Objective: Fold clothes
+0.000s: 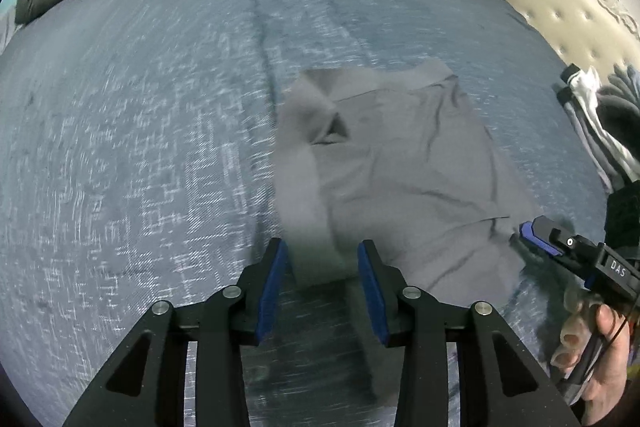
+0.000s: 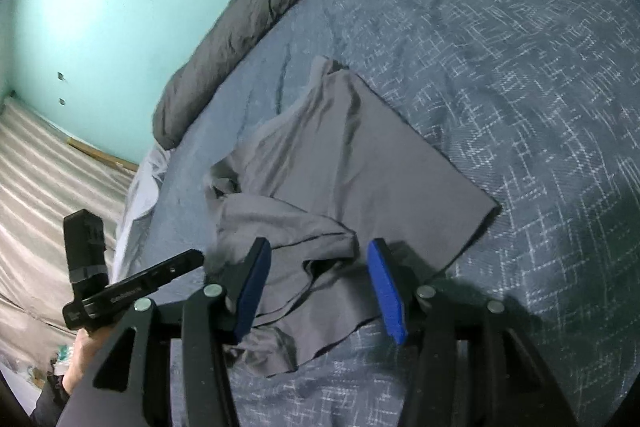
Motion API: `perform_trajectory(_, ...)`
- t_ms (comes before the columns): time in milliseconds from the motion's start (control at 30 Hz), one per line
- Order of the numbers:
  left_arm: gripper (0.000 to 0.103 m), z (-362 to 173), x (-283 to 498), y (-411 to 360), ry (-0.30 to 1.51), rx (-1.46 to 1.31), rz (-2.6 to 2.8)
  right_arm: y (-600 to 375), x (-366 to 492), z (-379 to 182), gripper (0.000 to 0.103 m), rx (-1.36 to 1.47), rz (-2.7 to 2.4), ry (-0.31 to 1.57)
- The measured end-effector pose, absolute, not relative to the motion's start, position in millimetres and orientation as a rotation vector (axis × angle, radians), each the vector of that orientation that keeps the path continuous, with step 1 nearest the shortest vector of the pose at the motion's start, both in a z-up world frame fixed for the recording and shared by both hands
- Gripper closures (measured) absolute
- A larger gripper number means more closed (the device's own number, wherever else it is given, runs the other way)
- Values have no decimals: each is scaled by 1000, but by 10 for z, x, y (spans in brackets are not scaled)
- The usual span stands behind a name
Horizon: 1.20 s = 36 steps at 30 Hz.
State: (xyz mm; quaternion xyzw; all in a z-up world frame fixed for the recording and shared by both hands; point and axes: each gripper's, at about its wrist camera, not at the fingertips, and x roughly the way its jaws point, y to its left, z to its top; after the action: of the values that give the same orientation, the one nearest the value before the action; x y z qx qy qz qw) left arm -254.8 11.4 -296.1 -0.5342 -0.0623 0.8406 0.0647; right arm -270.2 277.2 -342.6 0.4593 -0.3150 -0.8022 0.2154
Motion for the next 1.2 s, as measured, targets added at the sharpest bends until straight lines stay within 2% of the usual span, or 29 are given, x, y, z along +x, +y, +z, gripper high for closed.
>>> perform_trajectory(100, 56, -3008, -2523, 24, -226, -1620, 2536, 2781, -2711, -3460, 52, 1287, -2230, -868)
perform_trajectory(433, 56, -3184, -2505, -125, -382, -1639, 2495, 2756, -2743, -3516, 52, 1308, -2231, -853)
perform_trajectory(500, 57, -3193, -2508, -136, -400, -1634, 2493, 2789, -2745, -3527, 61, 1301, -2220, -874)
perform_trajectory(567, 57, -3207, -2521, -137, -411, -1630, 2486, 2789, -2745, -3523, 66, 1298, -2218, -860)
perform_trajectory(633, 63, -3209, -2523, -121, -405, -1625, 2485, 2784, -2744, -3523, 82, 1295, -2209, -846)
perform_trajectory(667, 73, -3203, -2524, -111, -397, -1622, 2485, 2770, -2746, -3525, 89, 1296, -2210, -836)
perform_trajectory(700, 84, -3197, -2525, -102, -388, -1619, 2484, 2765, -2744, -3520, 92, 1293, -2218, -826)
perform_trajectory(767, 89, -3181, -2529, -83, -365, -1615, 2483, 2767, -2744, -3513, 98, 1284, -2216, -823)
perform_trajectory(833, 97, -3158, -2535, -65, -347, -1607, 2486, 2767, -2739, -3502, 99, 1275, -2210, -820)
perform_trajectory(967, 101, -3089, -2531, -71, -325, -1591, 2499, 2736, -2724, -3465, 101, 1255, -2201, -806)
perform_trajectory(1200, 101, -2768, -2650, -70, -241, -1534, 2537, 2821, -2654, -3329, 101, 1191, -2217, -795)
